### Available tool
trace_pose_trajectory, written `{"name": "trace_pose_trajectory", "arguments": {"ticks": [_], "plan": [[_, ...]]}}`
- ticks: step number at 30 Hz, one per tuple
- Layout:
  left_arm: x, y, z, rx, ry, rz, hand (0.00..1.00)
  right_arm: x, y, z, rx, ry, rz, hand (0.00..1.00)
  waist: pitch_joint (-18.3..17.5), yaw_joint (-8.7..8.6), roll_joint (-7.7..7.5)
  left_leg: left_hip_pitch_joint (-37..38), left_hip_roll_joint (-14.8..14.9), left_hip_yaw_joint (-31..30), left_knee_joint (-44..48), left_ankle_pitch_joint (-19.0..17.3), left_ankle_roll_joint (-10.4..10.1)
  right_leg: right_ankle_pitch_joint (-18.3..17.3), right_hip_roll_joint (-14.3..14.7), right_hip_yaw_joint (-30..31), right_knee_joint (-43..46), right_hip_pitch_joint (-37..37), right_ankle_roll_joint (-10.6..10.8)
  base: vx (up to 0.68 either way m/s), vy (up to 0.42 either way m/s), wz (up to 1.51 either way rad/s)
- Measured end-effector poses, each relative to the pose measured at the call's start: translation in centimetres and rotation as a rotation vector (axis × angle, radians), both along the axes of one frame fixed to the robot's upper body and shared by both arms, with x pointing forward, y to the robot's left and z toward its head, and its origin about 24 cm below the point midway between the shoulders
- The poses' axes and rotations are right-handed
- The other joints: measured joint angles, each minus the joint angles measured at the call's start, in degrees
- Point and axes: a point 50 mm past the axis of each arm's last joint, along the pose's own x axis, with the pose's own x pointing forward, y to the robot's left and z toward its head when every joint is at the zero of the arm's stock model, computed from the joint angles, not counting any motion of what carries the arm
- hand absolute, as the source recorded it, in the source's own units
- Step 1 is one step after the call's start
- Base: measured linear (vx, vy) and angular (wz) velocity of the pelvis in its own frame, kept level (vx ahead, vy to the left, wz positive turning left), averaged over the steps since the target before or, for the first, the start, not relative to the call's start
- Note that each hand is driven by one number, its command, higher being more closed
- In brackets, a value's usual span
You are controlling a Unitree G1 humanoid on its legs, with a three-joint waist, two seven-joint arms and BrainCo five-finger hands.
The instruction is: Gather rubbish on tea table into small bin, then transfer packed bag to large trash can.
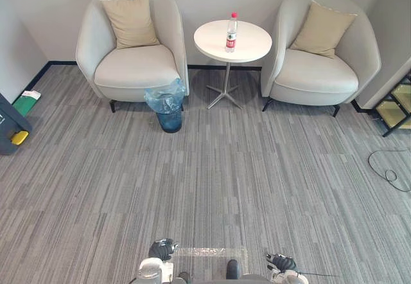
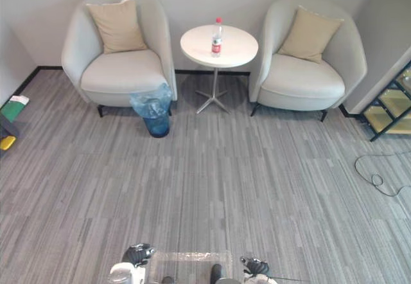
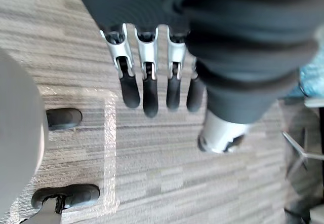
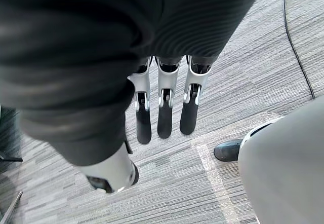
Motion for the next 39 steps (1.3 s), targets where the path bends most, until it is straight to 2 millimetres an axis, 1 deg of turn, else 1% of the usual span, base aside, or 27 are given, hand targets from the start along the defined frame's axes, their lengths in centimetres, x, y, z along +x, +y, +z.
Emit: {"name": "trace_pose_trajectory", "arguments": {"ticks": [3,10,20,27,28,30,31,34,35,36,37,38,39], "plan": [[-0.4,0.7,-0.2,0.010,0.018,0.051,0.00,0.0,0.0,-0.1,0.002,0.008,-0.005,0.00,0.01,-0.01,-0.02,0.11,-0.02,0.06,-0.04,-0.02,0.01,0.00,0.01,-0.07,0.01,0.00,0.00,0.00,0.000,0.00],[-0.7,1.2,-0.3,0.002,0.026,0.103,0.00,0.1,0.1,-0.2,0.015,0.021,-0.034,0.00,0.22,0.07,-0.38,0.19,-0.10,0.08,-0.11,-0.03,0.02,0.01,-0.03,-0.09,0.01,0.02,0.01,-0.01,-0.003,0.00],[-0.8,1.2,-0.4,0.015,0.035,0.081,0.00,0.1,0.2,-0.2,0.019,0.026,-0.033,0.00,0.46,0.09,-0.64,0.65,-0.03,1.51,-0.11,-0.17,0.02,-0.01,0.11,0.99,0.00,-0.13,0.01,-0.04,-0.015,-0.07],[-0.4,1.2,-0.3,0.028,0.029,0.053,0.00,0.3,0.2,-0.2,0.018,0.020,-0.028,0.00,1.11,0.11,-0.85,0.80,0.49,4.05,0.01,-0.92,-0.34,0.03,0.73,3.11,0.02,-1.45,-0.05,-0.01,-0.014,-0.19],[-0.3,1.2,-0.2,0.031,0.028,0.042,0.00,0.5,0.2,-0.1,0.017,0.015,-0.026,0.00,1.17,0.24,-0.75,0.40,0.76,4.83,0.06,-1.03,-0.43,-0.04,0.86,3.00,0.04,-2.16,-0.13,0.01,-0.047,-0.25],[-0.2,1.0,-0.2,0.031,0.028,0.026,0.00,0.6,0.2,-0.1,0.017,0.012,-0.028,0.00,1.45,-0.02,-0.59,0.07,1.03,4.83,0.14,-1.17,-0.64,-0.46,1.01,2.33,0.04,-2.43,-0.35,0.03,-0.044,-0.05],[0.1,0.7,-0.2,0.025,0.022,0.020,0.00,0.6,0.1,-0.1,0.013,0.010,-0.028,0.00,1.64,-0.03,-0.30,-0.19,1.38,4.55,0.35,-1.38,-0.97,-0.99,1.12,1.03,0.20,-2.48,-0.18,0.05,-0.045,0.10],[0.5,0.4,0.0,0.017,0.008,0.019,0.00,0.7,-0.1,0.0,0.007,0.008,-0.028,0.00,1.97,-0.02,0.22,-0.21,2.31,3.88,0.99,-2.00,-1.83,-1.63,1.79,-0.48,0.41,-1.80,-0.95,0.08,-0.067,0.18],[0.7,0.3,0.0,0.015,0.002,0.019,0.00,0.8,-0.2,0.0,0.004,0.005,-0.028,0.00,2.06,0.03,0.38,-0.26,2.99,3.85,1.23,-2.37,-2.39,-2.20,2.32,-1.03,0.46,-1.70,-1.32,0.10,-0.078,0.14],[0.8,0.3,0.1,0.014,-0.002,0.018,0.00,0.9,-0.3,0.1,0.003,-0.005,-0.031,0.00,2.31,-0.02,0.68,-1.94,3.78,3.51,4.38,-3.84,-3.18,-3.52,2.63,-1.94,1.14,-1.89,-1.71,0.10,-0.082,0.16],[0.9,0.3,0.1,0.013,-0.004,0.018,0.00,1.0,-0.4,0.2,0.002,-0.009,-0.033,0.00,2.51,-0.03,0.78,-2.77,4.14,3.52,6.36,-4.53,-3.48,-4.03,2.69,-2.13,1.76,-1.95,-1.85,0.10,-0.080,0.24],[1.2,0.3,0.2,0.014,-0.014,0.017,0.00,1.0,-0.5,0.3,-0.002,-0.017,-0.038,0.00,3.07,-0.05,0.93,-4.72,4.97,3.83,11.96,-6.02,-4.45,-4.97,2.74,-2.65,2.80,-1.52,-2.52,0.12,-0.110,0.22],[1.5,0.3,0.4,0.013,-0.026,0.017,0.00,1.0,-0.5,0.3,-0.001,-0.022,-0.047,0.00,3.82,-0.08,0.96,-7.56,6.09,4.54,20.80,-7.08,-5.32,-6.02,2.65,-2.97,3.54,0.02,-2.83,0.11,-0.093,0.19]]}}
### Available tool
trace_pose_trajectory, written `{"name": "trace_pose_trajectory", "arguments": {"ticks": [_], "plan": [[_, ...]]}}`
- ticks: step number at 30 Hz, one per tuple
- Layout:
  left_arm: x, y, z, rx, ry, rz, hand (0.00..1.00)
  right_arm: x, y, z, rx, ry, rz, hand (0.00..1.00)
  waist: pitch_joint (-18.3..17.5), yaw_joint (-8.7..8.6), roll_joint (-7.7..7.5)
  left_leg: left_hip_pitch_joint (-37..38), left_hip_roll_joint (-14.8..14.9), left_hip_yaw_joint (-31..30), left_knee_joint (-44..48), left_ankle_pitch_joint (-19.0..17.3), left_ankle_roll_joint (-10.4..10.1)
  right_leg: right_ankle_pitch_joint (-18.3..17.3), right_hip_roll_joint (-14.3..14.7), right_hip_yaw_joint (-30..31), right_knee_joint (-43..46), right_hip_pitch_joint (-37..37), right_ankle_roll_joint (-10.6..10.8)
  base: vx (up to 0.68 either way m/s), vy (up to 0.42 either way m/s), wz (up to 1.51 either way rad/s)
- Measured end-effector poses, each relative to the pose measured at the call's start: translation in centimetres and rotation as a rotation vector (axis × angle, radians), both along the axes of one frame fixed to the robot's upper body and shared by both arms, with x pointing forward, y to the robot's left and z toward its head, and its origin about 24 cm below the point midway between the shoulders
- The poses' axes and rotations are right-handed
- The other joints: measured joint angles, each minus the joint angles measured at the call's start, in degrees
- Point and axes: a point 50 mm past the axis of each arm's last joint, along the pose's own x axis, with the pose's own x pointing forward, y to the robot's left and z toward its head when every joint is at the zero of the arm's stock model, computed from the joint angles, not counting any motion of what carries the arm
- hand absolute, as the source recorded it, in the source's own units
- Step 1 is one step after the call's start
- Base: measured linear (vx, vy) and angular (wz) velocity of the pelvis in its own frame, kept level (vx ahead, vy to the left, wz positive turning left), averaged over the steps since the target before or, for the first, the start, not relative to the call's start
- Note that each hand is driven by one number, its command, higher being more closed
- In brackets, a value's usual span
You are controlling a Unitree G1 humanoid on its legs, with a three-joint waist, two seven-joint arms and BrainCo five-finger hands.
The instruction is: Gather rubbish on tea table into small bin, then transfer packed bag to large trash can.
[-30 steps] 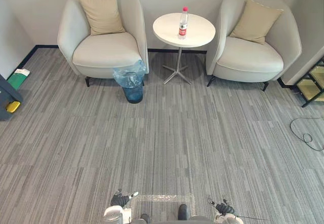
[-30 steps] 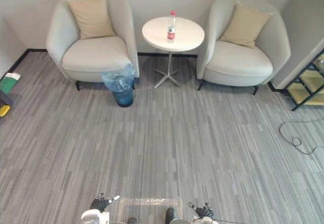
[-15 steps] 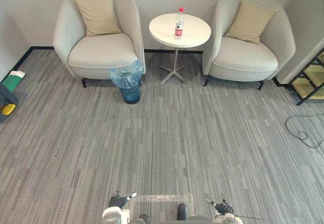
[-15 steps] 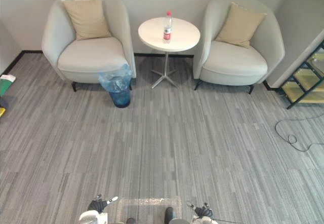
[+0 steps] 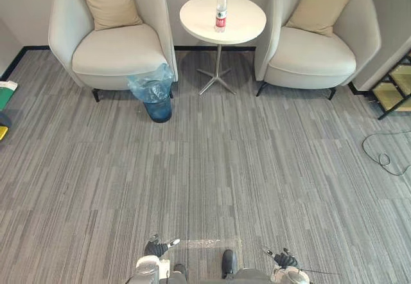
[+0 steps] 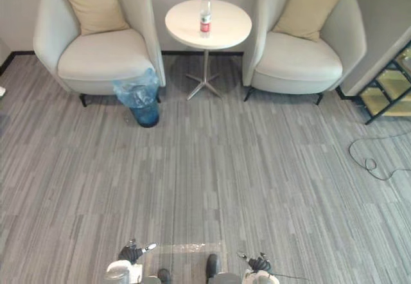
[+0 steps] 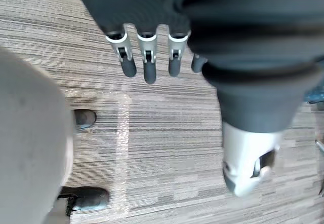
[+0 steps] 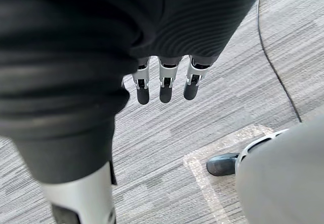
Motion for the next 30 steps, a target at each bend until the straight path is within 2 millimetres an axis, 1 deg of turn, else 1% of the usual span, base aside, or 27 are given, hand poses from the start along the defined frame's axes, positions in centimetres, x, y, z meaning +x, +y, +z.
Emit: {"name": "trace_pose_trajectory", "arguments": {"ticks": [1,3,4,5,8,9,10,11,12,13,14,15,16,17,18,19,20,21,22,23,24,25,26,27,28,29,30], "plan": [[0.1,0.0,0.1,0.000,-0.006,0.001,0.00,0.0,0.0,0.0,0.001,-0.001,-0.003,0.00,0.13,0.02,-0.01,-0.87,0.41,0.25,2.82,-0.07,-0.08,-0.25,0.01,0.04,0.06,0.47,-0.28,0.16,-0.117,0.07],[0.6,-0.4,0.5,-0.023,-0.041,0.034,0.00,0.4,-0.4,0.3,-0.005,-0.033,-0.025,0.00,1.83,0.25,1.65,-8.23,5.34,2.41,23.02,-0.18,-0.31,-2.37,1.10,1.08,0.98,4.06,-1.78,0.20,-0.048,-0.08],[0.7,-0.5,0.5,-0.033,-0.046,0.049,0.00,0.8,-0.6,0.6,-0.011,-0.050,-0.026,0.00,1.89,0.31,2.09,-9.42,5.77,2.53,24.91,-1.14,-0.19,-3.05,1.13,1.57,1.44,4.29,-1.99,0.21,0.040,-0.24],[0.8,-0.5,0.6,-0.044,-0.058,0.072,0.00,1.1,-0.7,0.7,-0.018,-0.058,-0.029,0.00,1.91,0.32,2.40,-11.90,5.65,2.64,25.64,-3.25,0.94,-4.57,0.61,3.21,2.51,4.34,-2.57,0.20,0.065,-0.34],[1.3,-0.3,1.0,-0.046,-0.084,0.084,0.00,1.8,-0.4,0.8,-0.018,-0.068,-0.031,0.00,2.39,0.93,1.76,-16.35,1.72,3.04,16.23,-3.29,1.82,-6.38,-2.23,5.81,2.68,5.05,-2.06,0.25,0.105,-0.48],[1.5,-0.3,1.1,-0.046,-0.093,0.086,0.00,1.8,-0.4,0.8,-0.019,-0.067,-0.032,0.00,2.48,1.38,1.55,-17.40,-0.55,2.95,9.40,-0.95,2.20,-7.18,-3.75,6.45,2.75,5.37,-1.23,0.23,0.125,-0.42],[1.6,-0.3,1.1,-0.047,-0.096,0.085,0.00,1.9,-0.5,0.9,-0.022,-0.066,-0.033,0.00,2.49,1.65,1.57,-17.74,-1.54,2.96,5.50,0.65,2.22,-7.58,-4.24,7.01,2.73,5.52,-0.81,0.42,0.234,-0.64],[1.6,-0.4,1.1,-0.048,-0.096,0.083,0.00,1.8,-0.6,0.9,-0.028,-0.063,-0.035,0.00,2.52,2.52,1.94,-17.56,-2.80,2.68,-3.35,5.07,2.14,-8.55,-4.75,8.77,2.56,6.11,0.40,0.38,0.232,-0.82],[1.3,-0.3,1.0,-0.045,-0.091,0.084,0.00,1.8,-0.6,0.8,-0.032,-0.059,-0.032,0.00,2.30,3.36,2.24,-17.39,-2.77,1.29,-6.63,10.19,3.06,-9.75,-4.58,10.41,2.62,6.29,1.94,0.40,0.252,-0.93],[1.3,-0.2,1.0,-0.043,-0.093,0.087,0.00,1.7,-0.4,0.8,-0.027,-0.054,-0.033,0.00,1.98,3.72,1.88,-17.37,-3.09,1.29,-5.85,12.26,4.60,-10.33,-5.05,11.39,2.81,6.45,2.40,0.35,0.215,-0.71],[1.5,0.7,1.2,-0.019,-0.099,0.086,0.00,2.0,0.4,0.7,-0.008,-0.059,-0.018,0.00,1.82,3.43,-0.31,-18.32,-4.23,2.04,-2.74,9.04,6.11,-10.47,-6.47,11.31,3.03,6.93,2.59,0.37,0.190,-0.33],[1.6,0.8,1.3,-0.015,-0.101,0.085,0.00,2.1,0.6,0.7,-0.003,-0.062,-0.018,0.00,1.82,3.16,-0.84,-18.82,-4.49,2.05,-1.63,7.98,6.39,-10.46,-6.87,10.99,3.41,6.83,2.61,0.58,0.240,-0.15],[1.9,1.0,1.4,-0.011,-0.111,0.079,0.00,1.9,0.7,0.7,0.001,-0.058,-0.022,0.00,1.82,3.53,-1.69,-19.21,-4.65,2.69,2.01,4.85,7.08,-11.11,-7.71,10.43,8.44,5.18,3.78,0.58,0.219,-0.08],[1.9,0.9,1.4,-0.014,-0.108,0.079,0.00,1.8,0.6,0.6,-0.002,-0.055,-0.022,0.00,1.80,3.46,-1.83,-18.11,-4.62,3.40,3.55,2.86,8.17,-11.98,-8.35,10.51,16.75,2.61,5.33,0.57,0.231,-0.11],[1.9,0.9,1.4,-0.012,-0.107,0.073,0.00,1.8,0.6,0.6,-0.003,-0.055,-0.020,0.00,1.85,3.41,-1.95,-17.40,-4.83,3.57,3.59,2.19,8.34,-12.02,-8.73,10.41,20.29,1.33,5.97,0.37,0.163,-0.09],[2.0,0.7,1.4,-0.013,-0.102,0.056,0.00,1.8,0.7,0.6,-0.002,-0.054,-0.017,0.00,1.87,3.31,-2.06,-14.81,-5.44,3.42,3.03,0.33,8.48,-10.61,-9.86,9.68,34.02,-4.16,9.63,0.36,0.139,-0.05],[2.1,0.5,1.4,-0.014,-0.100,0.046,0.00,1.9,0.7,0.7,0.000,-0.059,-0.017,0.00,2.01,3.25,-2.06,-12.33,-5.78,3.12,2.18,-0.73,8.37,-10.91,-10.79,8.56,44.44,-8.39,10.60,0.56,0.149,0.17],[2.1,0.0,1.3,-0.024,-0.099,0.024,0.00,2.1,0.4,0.8,-0.008,-0.068,-0.010,0.00,2.16,2.22,-1.87,-6.78,-6.27,2.08,-1.43,-0.95,8.37,-12.72,-12.73,2.00,52.50,-12.03,8.36,0.47,0.109,0.21],[2.1,0.0,1.3,-0.025,-0.099,0.022,0.00,2.1,0.3,0.8,-0.009,-0.069,-0.010,0.00,2.18,2.16,-1.81,-6.26,-6.26,1.92,-1.81,-0.95,8.36,-12.88,-12.92,1.10,52.73,-12.17,8.14,0.50,0.070,0.40],[2.3,-0.4,1.4,-0.031,-0.105,0.008,0.00,2.2,0.2,0.9,-0.014,-0.076,-0.008,0.00,2.53,2.01,-1.28,-1.85,-5.86,0.99,-4.71,-0.76,8.15,-14.24,-13.64,-5.36,51.70,-13.35,5.86,0.48,-0.020,0.44],[2.7,-0.5,1.5,-0.036,-0.114,0.010,0.00,2.4,0.1,1.0,-0.016,-0.081,-0.005,0.00,2.78,1.75,-0.89,1.63,-4.57,-0.32,-6.60,-0.75,8.12,-15.35,-12.59,-10.64,45.34,-15.43,3.68,0.73,-0.101,0.66],[3.0,-0.5,1.7,-0.035,-0.124,0.008,0.00,2.8,0.0,1.1,-0.023,-0.087,0.009,0.00,3.01,1.34,-0.62,3.62,-2.98,-0.81,-8.12,-0.62,7.84,-13.73,-10.34,-12.40,35.33,-18.98,3.04,0.61,-0.148,0.55],[3.1,-0.4,1.7,-0.033,-0.124,0.008,0.00,2.9,0.0,1.2,-0.024,-0.091,0.013,0.00,3.08,1.15,-0.65,4.14,-2.67,-0.81,-8.65,-0.52,7.60,-12.32,-9.71,-12.48,31.89,-20.08,2.99,0.50,-0.178,0.48],[3.0,-0.3,1.6,-0.028,-0.118,0.008,0.00,3.2,0.2,1.2,-0.023,-0.097,0.025,0.00,3.67,0.52,-1.43,6.03,-2.55,-0.72,-9.75,-0.67,5.36,-4.46,-8.23,-12.26,20.87,-20.83,2.19,0.44,-0.181,0.34],[2.8,0.1,1.6,-0.018,-0.115,0.010,0.00,3.0,0.7,1.1,-0.012,-0.090,0.028,0.00,3.88,0.42,-3.66,7.89,-3.82,-0.63,-9.93,-2.20,2.89,7.51,-7.80,-10.89,11.11,-20.71,0.57,0.53,-0.270,0.25],[2.5,0.2,1.3,-0.019,-0.098,0.022,0.00,3.3,0.5,1.2,-0.018,-0.093,0.039,0.00,4.91,0.58,-3.55,9.78,-3.51,-1.01,-9.72,-3.92,1.19,11.85,-7.31,-9.92,11.26,-20.67,-2.99,0.43,-0.244,-0.09],[2.5,0.1,1.3,-0.024,-0.091,0.033,0.00,3.8,0.5,1.4,-0.020,-0.102,0.043,0.00,5.09,0.91,-2.36,9.83,-2.32,-0.58,-9.76,-4.01,1.01,12.35,-6.18,-9.61,12.09,-21.22,-3.35,0.35,-0.211,-0.16]]}}
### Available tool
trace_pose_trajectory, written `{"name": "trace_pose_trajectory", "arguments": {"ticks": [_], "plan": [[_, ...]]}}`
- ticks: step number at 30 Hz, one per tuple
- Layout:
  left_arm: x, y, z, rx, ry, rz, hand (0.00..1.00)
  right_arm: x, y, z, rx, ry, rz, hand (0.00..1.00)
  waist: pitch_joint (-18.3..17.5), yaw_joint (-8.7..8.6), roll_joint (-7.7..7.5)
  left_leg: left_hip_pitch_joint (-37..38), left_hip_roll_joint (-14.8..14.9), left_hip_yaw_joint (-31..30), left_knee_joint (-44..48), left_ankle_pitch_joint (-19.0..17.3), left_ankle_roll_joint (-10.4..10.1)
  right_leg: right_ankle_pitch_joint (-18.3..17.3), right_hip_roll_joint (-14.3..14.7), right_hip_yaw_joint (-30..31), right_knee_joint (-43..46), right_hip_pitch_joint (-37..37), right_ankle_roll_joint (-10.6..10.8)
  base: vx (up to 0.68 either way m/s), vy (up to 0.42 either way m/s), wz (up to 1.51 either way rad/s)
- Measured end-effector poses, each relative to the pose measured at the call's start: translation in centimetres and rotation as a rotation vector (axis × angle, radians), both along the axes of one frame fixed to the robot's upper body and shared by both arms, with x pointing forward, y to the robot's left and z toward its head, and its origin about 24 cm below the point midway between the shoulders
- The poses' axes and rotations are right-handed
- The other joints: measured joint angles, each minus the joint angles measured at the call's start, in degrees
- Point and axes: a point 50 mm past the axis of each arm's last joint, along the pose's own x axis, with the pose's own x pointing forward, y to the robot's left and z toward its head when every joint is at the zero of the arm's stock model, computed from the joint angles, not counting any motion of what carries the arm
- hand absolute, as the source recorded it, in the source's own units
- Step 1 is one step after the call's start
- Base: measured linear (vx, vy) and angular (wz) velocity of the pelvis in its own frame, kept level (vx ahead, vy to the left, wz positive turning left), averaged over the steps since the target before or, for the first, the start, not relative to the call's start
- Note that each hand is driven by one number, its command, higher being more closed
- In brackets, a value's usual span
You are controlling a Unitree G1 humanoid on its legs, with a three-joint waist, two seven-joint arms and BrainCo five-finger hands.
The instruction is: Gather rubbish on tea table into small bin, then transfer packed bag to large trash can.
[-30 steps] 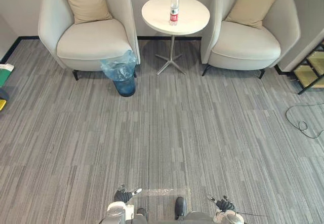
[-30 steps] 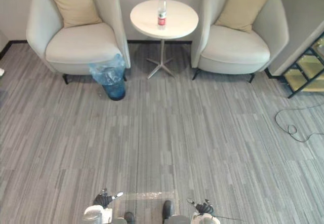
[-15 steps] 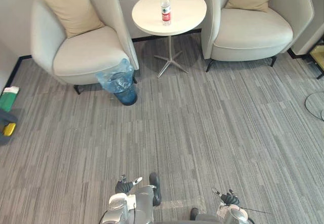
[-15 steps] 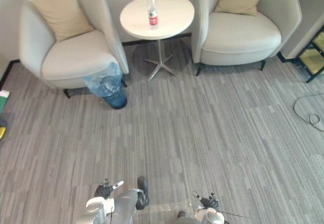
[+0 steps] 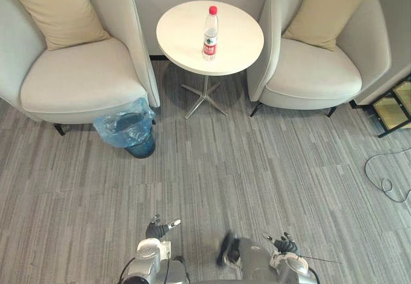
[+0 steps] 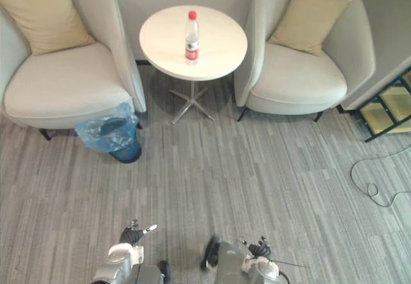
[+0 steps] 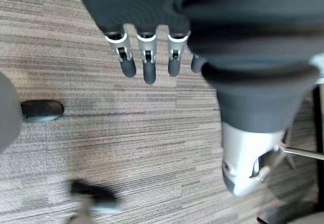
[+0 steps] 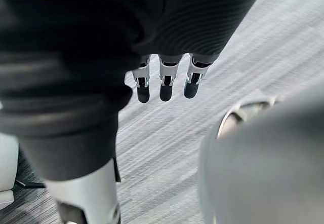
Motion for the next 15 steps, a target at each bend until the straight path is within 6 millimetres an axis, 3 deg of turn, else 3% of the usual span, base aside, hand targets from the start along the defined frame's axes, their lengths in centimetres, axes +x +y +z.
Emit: {"name": "trace_pose_trajectory", "arguments": {"ticks": [1,2,4,5,6,7,8,10,12,13,14,15], "plan": [[0.2,-0.3,0.0,-0.006,-0.005,-0.002,0.00,0.9,-0.2,0.5,-0.010,-0.038,0.000,0.00,0.24,-1.26,0.37,-0.88,0.36,-0.33,-0.62,1.14,0.21,-3.16,0.67,2.17,0.66,-0.83,0.70,0.29,-0.171,-0.26],[0.7,-0.8,0.2,-0.013,-0.013,-0.015,0.00,1.4,-0.3,0.7,-0.011,-0.050,0.000,0.00,0.83,-1.31,1.38,0.18,1.21,-0.81,-2.07,1.86,0.50,-6.27,1.79,3.05,3.48,-1.81,0.66,0.33,-0.201,-0.11],[0.9,-1.0,0.2,-0.013,-0.012,-0.021,0.00,1.1,-0.4,0.6,-0.012,-0.041,-0.008,0.00,0.87,-1.47,1.76,1.35,1.94,-1.92,-2.12,2.06,0.41,-10.75,2.04,3.09,7.82,-2.40,1.90,0.27,-0.174,0.00],[0.9,-1.1,0.2,-0.008,-0.012,-0.031,0.00,0.5,-0.5,0.4,-0.009,-0.032,-0.024,0.00,0.67,-1.64,2.38,1.46,3.71,-3.56,2.11,1.42,-0.17,-15.18,2.48,1.95,10.26,-1.36,2.28,0.20,-0.129,0.21],[1.0,-1.1,0.2,-0.009,-0.014,-0.031,0.00,0.4,-0.6,0.3,-0.008,-0.031,-0.029,0.00,0.77,-1.72,2.45,0.48,4.25,-4.18,4.49,1.27,-0.35,-15.61,2.59,1.39,10.06,-0.56,2.35,0.33,-0.240,0.57],[1.2,-1.4,0.2,-0.025,-0.021,-0.014,0.00,-0.1,-0.7,0.2,-0.005,-0.022,-0.046,0.00,0.89,-1.66,2.90,-6.08,6.48,-6.53,19.50,1.90,-1.14,-16.17,3.35,-0.62,7.45,3.14,2.52,0.24,-0.147,0.74],[1.1,-1.9,0.2,-0.046,-0.024,-0.001,0.00,-0.6,-0.9,0.2,-0.011,-0.022,-0.053,0.00,1.67,-1.21,4.27,-11.99,9.77,-7.07,33.74,2.84,-1.87,-16.56,4.76,-2.56,4.36,7.91,2.31,0.29,-0.159,0.76],[1.3,-2.2,0.6,-0.060,-0.053,0.012,0.00,-0.9,-1.0,0.2,-0.013,-0.026,-0.059,0.00,2.13,-0.33,4.61,-18.53,11.81,-4.56,41.10,1.39,-0.90,-17.41,5.35,-4.39,1.32,13.71,2.52,0.28,-0.071,0.59],[1.7,-2.4,0.9,-0.066,-0.081,0.013,0.00,-0.8,-1.0,0.3,-0.006,-0.036,-0.072,0.00,2.20,0.15,4.45,-22.62,10.32,-0.81,35.99,0.51,0.46,-17.61,4.80,-5.72,-1.43,17.70,3.56,0.29,-0.049,0.39],[1.7,-2.8,0.9,-0.074,-0.080,0.005,0.00,-0.6,-1.0,0.5,-0.008,-0.046,-0.071,0.00,2.10,0.89,4.52,-23.95,7.24,-0.69,25.87,1.30,1.47,-17.95,3.99,-6.11,-1.70,19.15,4.81,0.24,0.024,0.04],[1.6,-2.9,0.9,-0.076,-0.080,0.002,0.00,-0.5,-1.0,0.5,-0.009,-0.049,-0.071,0.00,1.90,1.26,4.76,-24.31,5.96,-1.07,21.04,2.42,1.65,-18.09,3.71,-6.10,-1.68,19.38,4.92,0.31,0.089,-0.10],[1.7,-2.9,0.9,-0.078,-0.086,0.004,0.00,-0.3,-0.9,0.5,-0.008,-0.053,-0.070,0.00,1.70,2.13,5.25,-24.79,3.16,-1.86,9.77,7.98,2.46,-18.97,2.98,-5.21,-1.28,20.06,5.27,0.33,0.132,-0.29]]}}
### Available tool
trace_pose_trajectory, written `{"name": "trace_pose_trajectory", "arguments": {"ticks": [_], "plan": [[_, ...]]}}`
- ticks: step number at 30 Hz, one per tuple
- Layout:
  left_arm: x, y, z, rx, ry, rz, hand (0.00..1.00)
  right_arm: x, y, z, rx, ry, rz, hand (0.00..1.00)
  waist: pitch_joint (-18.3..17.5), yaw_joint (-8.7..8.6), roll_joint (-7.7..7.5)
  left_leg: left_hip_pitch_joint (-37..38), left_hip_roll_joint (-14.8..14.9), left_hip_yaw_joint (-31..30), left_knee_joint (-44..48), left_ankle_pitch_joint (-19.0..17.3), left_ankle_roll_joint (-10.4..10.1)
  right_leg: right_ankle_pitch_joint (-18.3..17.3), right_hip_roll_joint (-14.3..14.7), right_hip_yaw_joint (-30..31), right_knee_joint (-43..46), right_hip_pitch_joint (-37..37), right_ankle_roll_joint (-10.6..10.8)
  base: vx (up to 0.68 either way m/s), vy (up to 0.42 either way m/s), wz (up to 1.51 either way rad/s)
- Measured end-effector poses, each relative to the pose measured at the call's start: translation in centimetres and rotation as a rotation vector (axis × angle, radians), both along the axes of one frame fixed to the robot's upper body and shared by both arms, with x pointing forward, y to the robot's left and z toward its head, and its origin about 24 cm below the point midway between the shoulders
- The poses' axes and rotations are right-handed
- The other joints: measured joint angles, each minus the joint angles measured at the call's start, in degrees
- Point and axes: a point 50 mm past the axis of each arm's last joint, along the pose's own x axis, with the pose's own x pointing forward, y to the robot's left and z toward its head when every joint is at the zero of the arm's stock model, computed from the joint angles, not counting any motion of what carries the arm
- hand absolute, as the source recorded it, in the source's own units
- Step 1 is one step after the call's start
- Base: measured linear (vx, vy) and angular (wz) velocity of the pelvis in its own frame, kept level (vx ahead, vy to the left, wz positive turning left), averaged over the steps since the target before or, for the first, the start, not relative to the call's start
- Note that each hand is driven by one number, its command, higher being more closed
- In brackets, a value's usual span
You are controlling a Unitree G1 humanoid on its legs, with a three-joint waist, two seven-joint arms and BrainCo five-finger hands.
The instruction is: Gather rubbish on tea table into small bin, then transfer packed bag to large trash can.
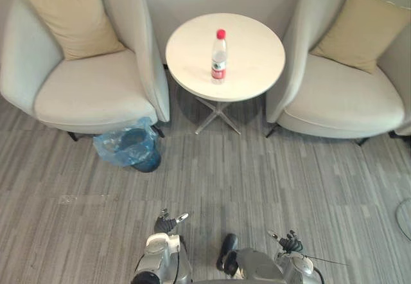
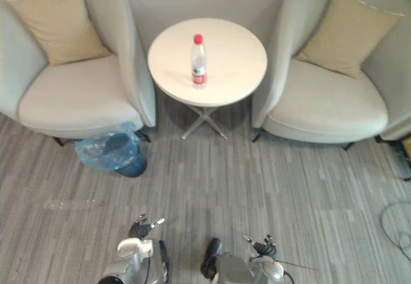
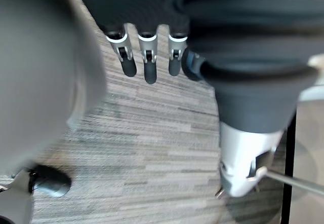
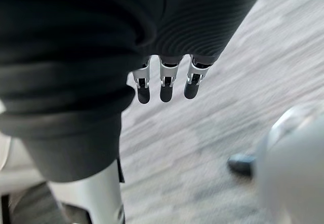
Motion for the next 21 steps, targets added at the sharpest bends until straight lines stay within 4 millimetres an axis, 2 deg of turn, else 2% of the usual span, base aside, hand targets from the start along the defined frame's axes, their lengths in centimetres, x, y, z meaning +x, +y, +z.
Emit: {"name": "trace_pose_trajectory", "arguments": {"ticks": [1,2,3,4,5,6,7,8,9,10,11,12,13,14,15,17,18,19,20,21], "plan": [[-0.1,0.3,0.0,0.004,0.001,0.012,0.00,0.0,0.2,0.0,0.004,0.003,0.002,0.00,0.19,0.94,-0.55,1.05,-2.00,-1.12,-5.92,5.94,-0.45,-0.74,-0.84,1.23,-0.14,1.33,0.95,0.34,0.138,-0.35],[-0.1,0.4,-0.1,0.004,0.003,0.018,0.00,0.0,0.4,-0.1,0.010,0.003,0.004,0.00,0.00,1.14,-0.71,1.59,-2.35,-0.95,-7.42,8.24,-0.51,-1.17,-0.95,2.36,-0.17,1.73,1.46,0.47,0.158,-0.29],[-0.3,1.0,-0.1,0.016,0.009,0.025,0.00,0.3,1.6,-0.1,0.039,-0.003,0.005,0.00,-0.86,1.19,-1.94,2.37,-4.13,0.42,-8.18,8.91,1.55,-1.38,-1.97,5.56,-1.34,2.34,1.71,0.43,0.129,-0.07],[-0.3,1.1,-0.1,0.020,0.007,0.023,0.00,0.5,1.8,-0.1,0.043,-0.005,0.008,0.00,-0.87,0.99,-2.20,2.18,-4.23,0.85,-7.29,8.60,2.25,-1.05,-1.96,6.77,-2.11,2.49,1.27,0.54,0.198,0.01],[0.1,1.4,0.1,0.027,-0.005,0.024,0.00,0.8,2.0,-0.1,0.050,-0.003,0.018,0.00,-0.60,0.98,-2.97,-0.21,-3.90,2.14,-0.76,6.82,3.86,1.88,-2.09,10.57,-5.83,4.40,1.26,0.35,0.173,-0.08],[0.2,2.1,0.3,0.035,-0.017,0.045,0.00,0.9,2.1,-0.1,0.054,-0.001,0.016,0.00,-0.48,1.90,-3.28,-3.10,-3.00,3.39,8.11,5.53,4.78,3.41,-2.35,13.59,-7.29,6.16,1.38,0.47,0.290,-0.22],[0.2,2.6,0.4,0.040,-0.027,0.066,0.00,0.6,2.1,-0.4,0.054,0.018,0.021,0.00,-1.39,2.44,-4.23,-4.22,-4.93,3.71,7.96,2.22,3.58,2.94,-4.05,16.19,-7.35,8.28,2.36,0.37,0.229,-0.30],[-0.1,2.5,0.3,0.038,-0.019,0.069,0.00,0.1,2.0,-0.5,0.051,0.031,0.019,0.00,-2.50,2.43,-4.45,-2.91,-5.71,3.54,3.21,2.80,4.10,2.65,-4.54,16.57,-7.31,8.55,2.83,0.44,0.282,-0.64],[-1.4,2.2,-0.5,0.032,0.025,0.066,0.00,-0.3,1.1,-0.7,0.026,0.051,0.029,0.00,-4.78,2.64,-1.98,-1.62,-4.94,3.28,0.14,4.14,5.11,0.38,-3.58,18.21,-4.75,8.34,4.76,0.34,0.195,-0.71],[-1.9,2.5,-0.8,0.040,0.054,0.058,0.00,-0.3,1.3,-0.8,0.021,0.060,0.047,0.00,-5.38,2.42,-3.16,-0.65,-5.82,4.54,0.28,2.17,4.82,-1.29,-5.56,18.82,0.06,6.69,6.11,0.37,0.238,-0.79],[-2.0,2.7,-1.0,0.044,0.070,0.058,0.00,-0.2,1.4,-0.8,0.017,0.065,0.069,0.00,-5.53,2.19,-3.19,1.19,-6.56,5.05,-1.58,1.35,4.92,-1.75,-6.91,19.53,9.78,2.13,6.82,0.23,0.135,-0.34],[-2.1,2.7,-1.0,0.047,0.071,0.054,0.00,-0.2,1.6,-0.8,0.022,0.067,0.071,0.00,-5.55,2.05,-3.38,2.14,-6.96,5.14,-2.74,1.33,4.94,-1.51,-7.50,19.67,14.10,0.15,6.88,0.30,0.163,-0.15],[-2.2,2.9,-1.1,0.065,0.083,0.024,0.00,-0.8,2.2,-1.1,0.043,0.084,0.072,0.00,-5.41,1.57,-4.40,5.58,-8.38,5.14,-6.32,0.95,5.54,-1.75,-9.27,20.09,26.04,-5.28,7.54,0.34,0.126,0.07],[-2.4,3.1,-1.1,0.076,0.091,0.006,0.00,-0.5,2.3,-1.0,0.044,0.074,0.077,0.00,-5.23,0.98,-5.08,8.88,-9.27,4.73,-8.75,0.96,5.51,-3.94,-9.89,18.92,31.55,-7.74,6.85,0.41,0.142,0.14],[-2.5,3.1,-1.2,0.078,0.094,0.002,0.00,-0.4,2.2,-1.0,0.043,0.073,0.078,0.00,-5.23,0.64,-5.10,9.88,-9.37,4.42,-9.25,0.95,5.43,-4.65,-9.91,18.01,32.13,-8.04,6.51,0.35,0.085,0.27],[-2.8,3.2,-1.3,0.081,0.106,0.004,0.00,-0.5,2.4,-1.0,0.043,0.075,0.105,0.00,-5.12,0.19,-4.88,14.96,-9.23,3.80,-11.06,0.77,5.63,-7.08,-9.39,11.22,27.29,-9.93,4.16,0.38,0.029,0.27],[-2.8,3.2,-1.3,0.081,0.104,0.004,0.00,-0.4,2.5,-1.0,0.044,0.073,0.111,0.00,-5.12,0.20,-4.87,15.39,-9.02,3.60,-11.15,0.62,5.44,-7.18,-8.71,10.90,25.43,-10.40,3.96,0.37,-0.050,0.28],[-2.4,3.1,-1.1,0.079,0.093,0.001,0.00,0.0,2.7,-0.9,0.045,0.063,0.119,0.00,-5.06,-0.07,-4.56,15.68,-8.09,2.31,-11.11,0.53,5.28,-6.65,-5.99,11.17,19.48,-12.55,3.18,0.33,-0.099,0.42],[-1.9,2.9,-1.0,0.075,0.081,-0.003,0.00,0.5,2.5,-0.7,0.038,0.051,0.122,0.00,-4.74,-0.36,-4.10,16.04,-6.85,1.15,-11.13,0.34,4.91,-4.60,-3.37,11.79,13.59,-14.28,2.19,0.32,-0.115,0.47],[-1.8,2.8,-1.0,0.074,0.080,-0.005,0.00,0.7,2.3,-0.6,0.034,0.048,0.123,0.00,-4.55,-0.37,-3.79,16.49,-6.35,0.62,-11.15,0.06,4.43,-2.77,-2.32,12.11,10.59,-14.94,2.02,0.39,-0.163,0.48]]}}
